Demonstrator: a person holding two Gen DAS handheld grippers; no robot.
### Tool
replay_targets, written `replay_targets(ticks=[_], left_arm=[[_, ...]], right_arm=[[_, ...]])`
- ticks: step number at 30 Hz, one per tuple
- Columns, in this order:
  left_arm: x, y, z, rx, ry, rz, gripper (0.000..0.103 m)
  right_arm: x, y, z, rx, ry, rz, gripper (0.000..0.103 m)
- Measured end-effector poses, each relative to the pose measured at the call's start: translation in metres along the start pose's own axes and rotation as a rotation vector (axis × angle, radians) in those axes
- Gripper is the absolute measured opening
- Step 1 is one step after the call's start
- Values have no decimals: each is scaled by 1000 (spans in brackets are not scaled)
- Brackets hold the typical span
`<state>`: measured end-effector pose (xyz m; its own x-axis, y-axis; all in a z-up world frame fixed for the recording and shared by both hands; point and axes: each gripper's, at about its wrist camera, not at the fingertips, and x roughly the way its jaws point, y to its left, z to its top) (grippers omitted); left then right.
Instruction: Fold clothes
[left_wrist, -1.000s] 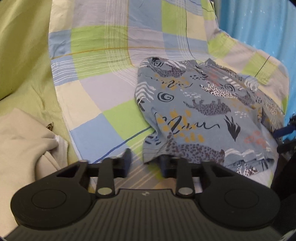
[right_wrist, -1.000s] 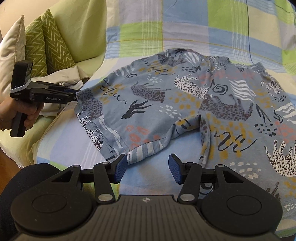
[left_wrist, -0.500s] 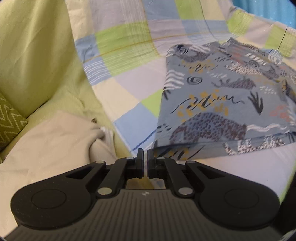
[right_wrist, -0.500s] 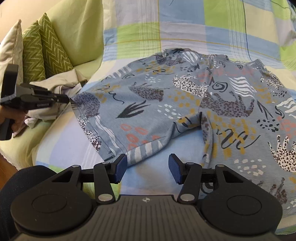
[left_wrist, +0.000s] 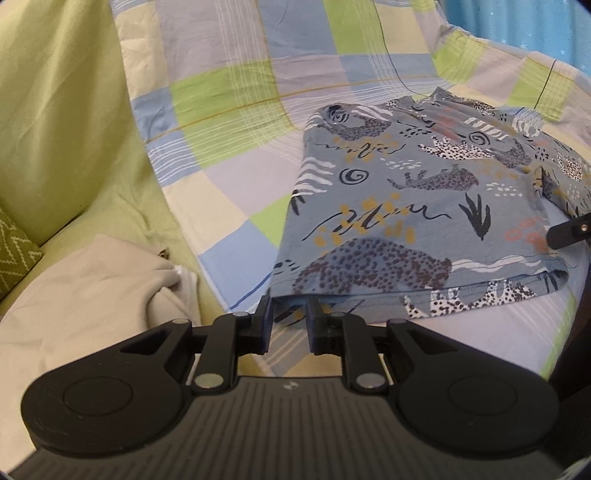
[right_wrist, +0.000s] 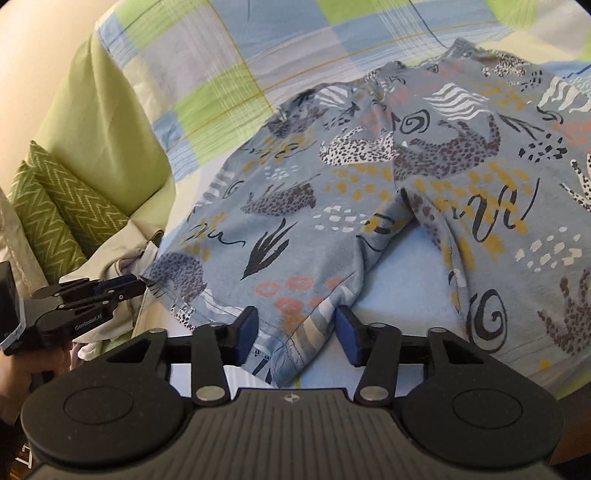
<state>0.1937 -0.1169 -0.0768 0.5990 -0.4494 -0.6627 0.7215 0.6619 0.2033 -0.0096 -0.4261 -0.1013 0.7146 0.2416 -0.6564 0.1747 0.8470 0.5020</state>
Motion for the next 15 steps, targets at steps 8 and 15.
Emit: replay_targets(ticks=[8, 15], left_arm=[[7, -3, 1, 12, -7, -10, 16], [-12, -4, 2, 38, -3, 5, 25]], right_arm=[[-21, -15, -25, 10, 18, -71, 0], [-47, -17, -24, -20, -51, -119, 13]])
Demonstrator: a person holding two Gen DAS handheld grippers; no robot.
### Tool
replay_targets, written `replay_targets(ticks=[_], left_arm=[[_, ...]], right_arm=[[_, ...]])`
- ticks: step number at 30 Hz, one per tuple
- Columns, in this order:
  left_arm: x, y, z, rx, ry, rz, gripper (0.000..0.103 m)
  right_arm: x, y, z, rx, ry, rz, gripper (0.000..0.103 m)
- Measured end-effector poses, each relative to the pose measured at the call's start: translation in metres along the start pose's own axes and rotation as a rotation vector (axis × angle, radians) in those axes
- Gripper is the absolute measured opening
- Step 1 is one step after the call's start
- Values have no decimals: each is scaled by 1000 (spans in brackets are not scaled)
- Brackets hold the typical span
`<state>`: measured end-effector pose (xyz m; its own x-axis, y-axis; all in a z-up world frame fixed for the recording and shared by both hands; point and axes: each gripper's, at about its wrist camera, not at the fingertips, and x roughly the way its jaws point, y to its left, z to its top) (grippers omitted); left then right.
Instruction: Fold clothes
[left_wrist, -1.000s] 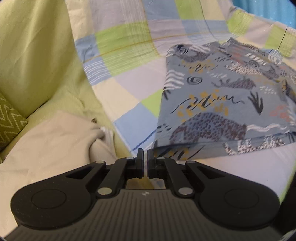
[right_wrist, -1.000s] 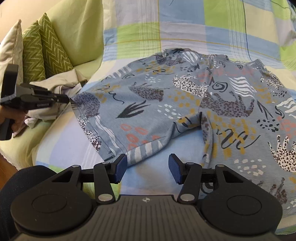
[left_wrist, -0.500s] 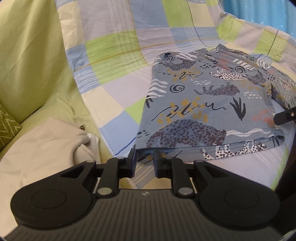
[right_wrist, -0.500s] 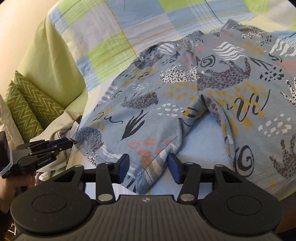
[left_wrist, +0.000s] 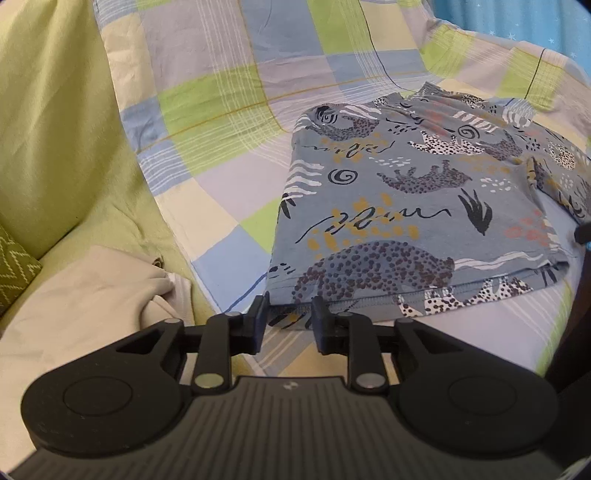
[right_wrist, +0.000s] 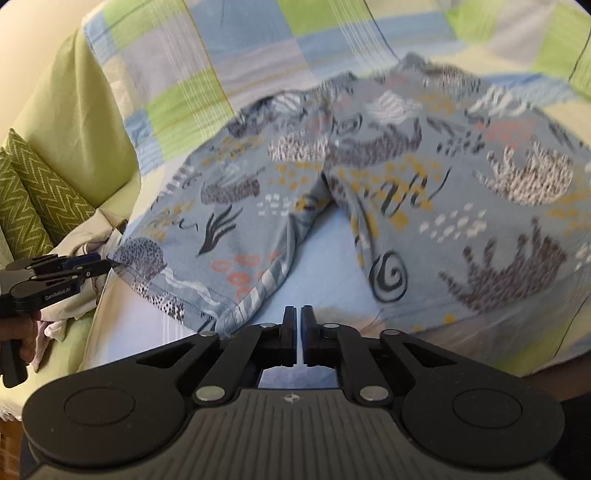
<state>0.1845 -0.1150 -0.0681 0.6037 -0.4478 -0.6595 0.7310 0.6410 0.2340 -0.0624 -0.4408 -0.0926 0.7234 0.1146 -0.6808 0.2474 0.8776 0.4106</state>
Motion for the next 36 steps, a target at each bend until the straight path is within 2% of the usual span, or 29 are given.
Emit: replay_targets(ticks=[2, 4, 6, 8, 12, 17, 21, 23, 27, 30, 32, 33, 34, 36], left_arm=[[-11, 1, 2, 1, -4, 9, 25], [-22, 2, 4, 2, -7, 18, 26], [-35, 2, 6, 12, -13, 30, 26], [-49, 1, 8, 30, -21, 49, 27], [-78, 1, 14, 53, -38, 85, 33], [-88, 6, 24, 88, -48, 92, 37], [-74, 13, 25, 121, -64, 55, 37], [-61, 22, 26, 134, -75, 27, 37], [-25, 53, 32, 137, -109, -14, 39], [2, 88, 40, 109, -124, -24, 40], [13, 108, 46, 61, -105, -37, 40], [19, 117, 48, 36, -92, -46, 40], [24, 127, 50, 11, -80, -54, 40], [28, 141, 54, -17, -32, -86, 40]], right_arm=[[-5, -7, 4, 15, -26, -14, 22], [-7, -17, 8, 55, -41, -32, 22], [-1, -26, 11, 96, 16, -54, 23], [3, -31, 9, 151, 82, -27, 21], [-26, -5, 2, 78, 15, -2, 27], [-47, 56, -2, -165, -44, 75, 30], [-37, 117, 0, -412, -83, 113, 30], [-20, 147, 3, -529, -90, 116, 30], [42, 200, 15, -728, -77, 131, 31], [96, 231, 22, -841, -49, 145, 38], [122, 250, 19, -915, -30, 141, 40], [132, 259, 18, -949, -18, 124, 44], [140, 267, 16, -975, -9, 98, 54], [151, 279, 15, -1014, -3, 35, 58]])
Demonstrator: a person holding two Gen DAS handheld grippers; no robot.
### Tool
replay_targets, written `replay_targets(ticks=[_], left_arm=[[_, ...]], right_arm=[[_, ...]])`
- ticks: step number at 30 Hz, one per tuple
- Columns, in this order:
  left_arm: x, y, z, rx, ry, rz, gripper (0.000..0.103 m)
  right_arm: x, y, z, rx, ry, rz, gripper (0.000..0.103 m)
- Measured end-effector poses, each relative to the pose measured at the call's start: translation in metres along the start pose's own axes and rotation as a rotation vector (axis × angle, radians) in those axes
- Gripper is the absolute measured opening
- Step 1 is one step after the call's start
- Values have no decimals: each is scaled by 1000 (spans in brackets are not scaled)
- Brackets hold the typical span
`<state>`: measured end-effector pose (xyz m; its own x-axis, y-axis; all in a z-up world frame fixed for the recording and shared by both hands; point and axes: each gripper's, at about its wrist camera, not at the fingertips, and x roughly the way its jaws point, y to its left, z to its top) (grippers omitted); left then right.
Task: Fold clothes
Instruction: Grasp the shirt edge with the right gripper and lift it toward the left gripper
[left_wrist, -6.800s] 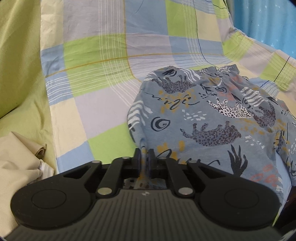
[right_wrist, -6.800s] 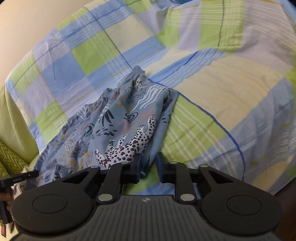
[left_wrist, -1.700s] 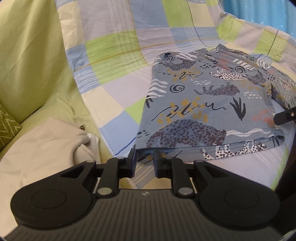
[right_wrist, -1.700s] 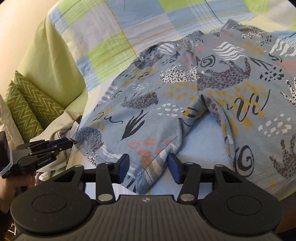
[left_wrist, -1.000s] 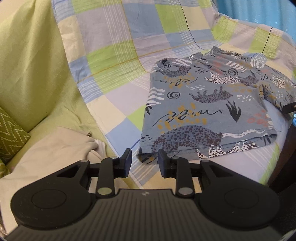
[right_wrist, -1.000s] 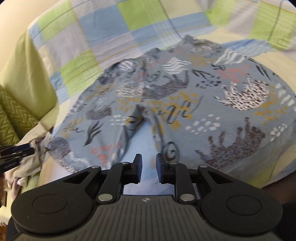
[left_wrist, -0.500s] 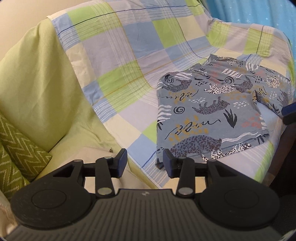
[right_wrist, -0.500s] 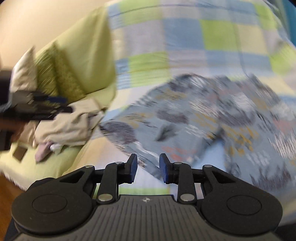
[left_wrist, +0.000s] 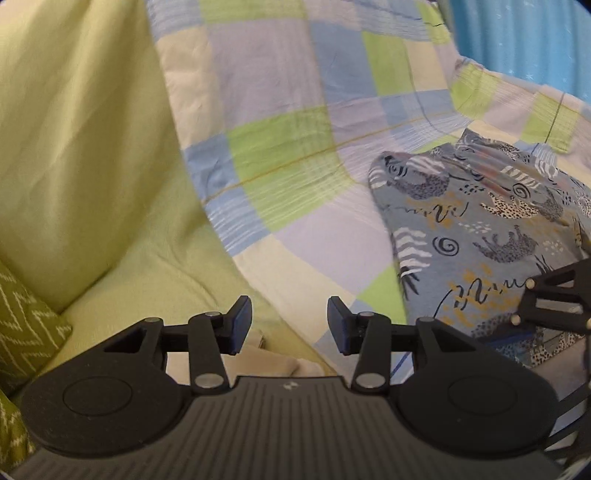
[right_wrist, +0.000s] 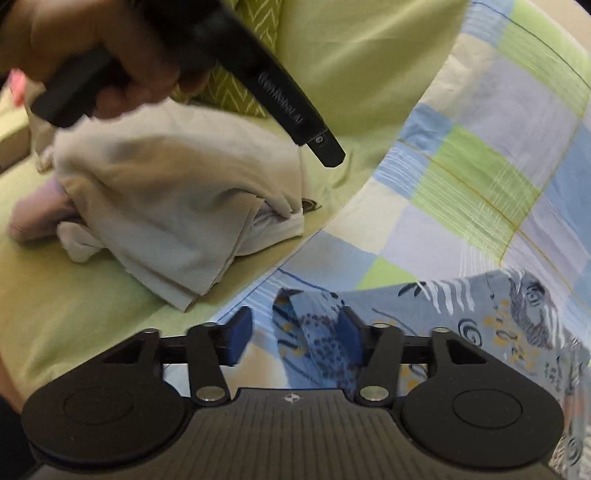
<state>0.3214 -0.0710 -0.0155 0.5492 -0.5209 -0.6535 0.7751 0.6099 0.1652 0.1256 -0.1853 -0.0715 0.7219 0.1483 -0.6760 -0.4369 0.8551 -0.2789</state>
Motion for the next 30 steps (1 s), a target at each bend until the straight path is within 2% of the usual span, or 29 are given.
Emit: replay_targets(ticks=[2, 5, 7, 8, 10, 12, 16, 20, 24, 26, 30], left_arm=[[-1, 8, 3, -27, 51, -38, 41], [-6, 19, 10, -73, 116, -94, 42], [-8, 24, 15, -113, 155, -130, 43], [-7, 27, 19, -120, 169, -145, 43], [-6, 32, 28, -122, 194, -171, 44], [2, 35, 40, -116, 219, -205, 44], [29, 35, 69, -84, 247, -279, 45], [83, 27, 115, -80, 242, -362, 45], [147, 5, 165, -97, 233, -430, 45], [181, -15, 188, -75, 243, -457, 45], [238, -55, 211, -38, 285, -465, 42]], right_arm=[[7, 5, 9, -26, 30, -43, 58], [29, 13, 19, -44, 144, -48, 53], [33, 13, 22, -41, 168, -70, 39], [34, 7, 24, -1, 194, -83, 34], [33, -6, 28, 82, 243, -108, 12], [29, -20, 30, 151, 277, -112, 0], [6, -49, 36, 280, 271, -88, 0], [-26, -69, 43, 376, 255, -102, 0], [-51, -78, 45, 455, 246, -109, 0], [-59, -82, 43, 493, 245, -104, 0], [-73, -86, 34, 563, 252, -95, 0]])
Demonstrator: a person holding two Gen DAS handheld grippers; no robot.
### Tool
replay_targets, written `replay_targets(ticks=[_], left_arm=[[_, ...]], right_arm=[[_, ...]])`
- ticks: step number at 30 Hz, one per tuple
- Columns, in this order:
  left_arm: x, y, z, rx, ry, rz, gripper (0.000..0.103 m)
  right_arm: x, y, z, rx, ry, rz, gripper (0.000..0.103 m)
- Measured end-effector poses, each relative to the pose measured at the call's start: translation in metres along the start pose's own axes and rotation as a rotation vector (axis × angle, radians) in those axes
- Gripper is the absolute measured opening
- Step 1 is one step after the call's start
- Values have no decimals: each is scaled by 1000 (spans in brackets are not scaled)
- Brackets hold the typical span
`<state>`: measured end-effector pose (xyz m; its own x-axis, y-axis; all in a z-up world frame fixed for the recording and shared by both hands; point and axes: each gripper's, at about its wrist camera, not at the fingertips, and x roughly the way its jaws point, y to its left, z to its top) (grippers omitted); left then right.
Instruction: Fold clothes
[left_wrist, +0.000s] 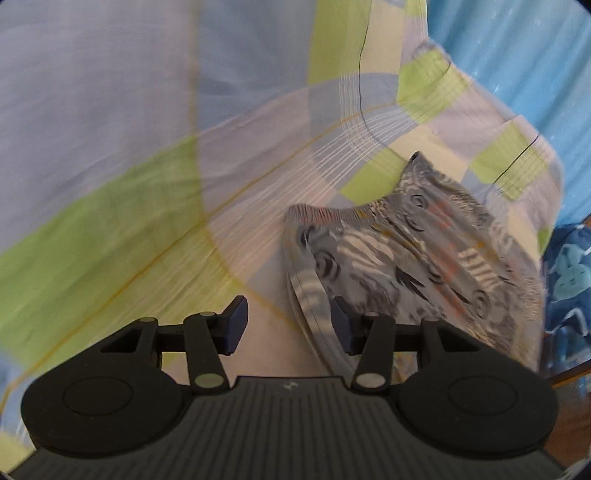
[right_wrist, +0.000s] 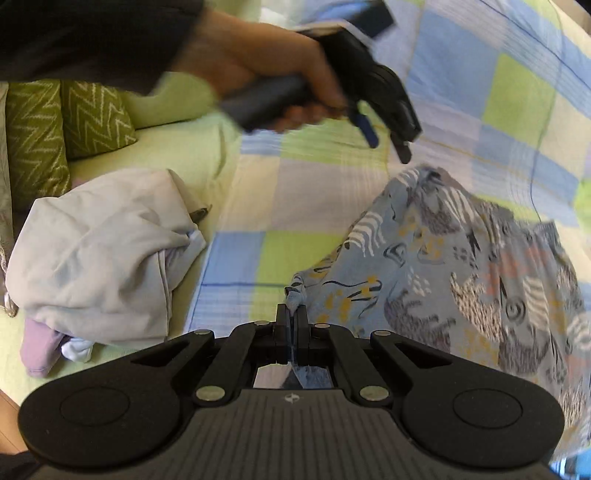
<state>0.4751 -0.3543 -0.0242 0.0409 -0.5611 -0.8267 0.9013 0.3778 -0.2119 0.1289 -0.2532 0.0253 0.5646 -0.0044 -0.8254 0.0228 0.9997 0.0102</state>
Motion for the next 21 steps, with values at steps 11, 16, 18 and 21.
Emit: replay_targets(ticks=[11, 16, 18, 21], left_arm=[[71, -25, 48, 69, 125, 105, 2], [25, -63, 69, 153, 111, 172, 2], [7, -81, 82, 155, 111, 178, 2], [-7, -117, 106, 110, 93, 163, 2]], right_arm=[[-17, -53, -14, 159, -24, 100, 0], [-52, -100, -17, 314, -70, 139, 0], [-80, -130, -25, 387, -91, 105, 0], [-123, -184, -44, 505, -112, 18, 0]])
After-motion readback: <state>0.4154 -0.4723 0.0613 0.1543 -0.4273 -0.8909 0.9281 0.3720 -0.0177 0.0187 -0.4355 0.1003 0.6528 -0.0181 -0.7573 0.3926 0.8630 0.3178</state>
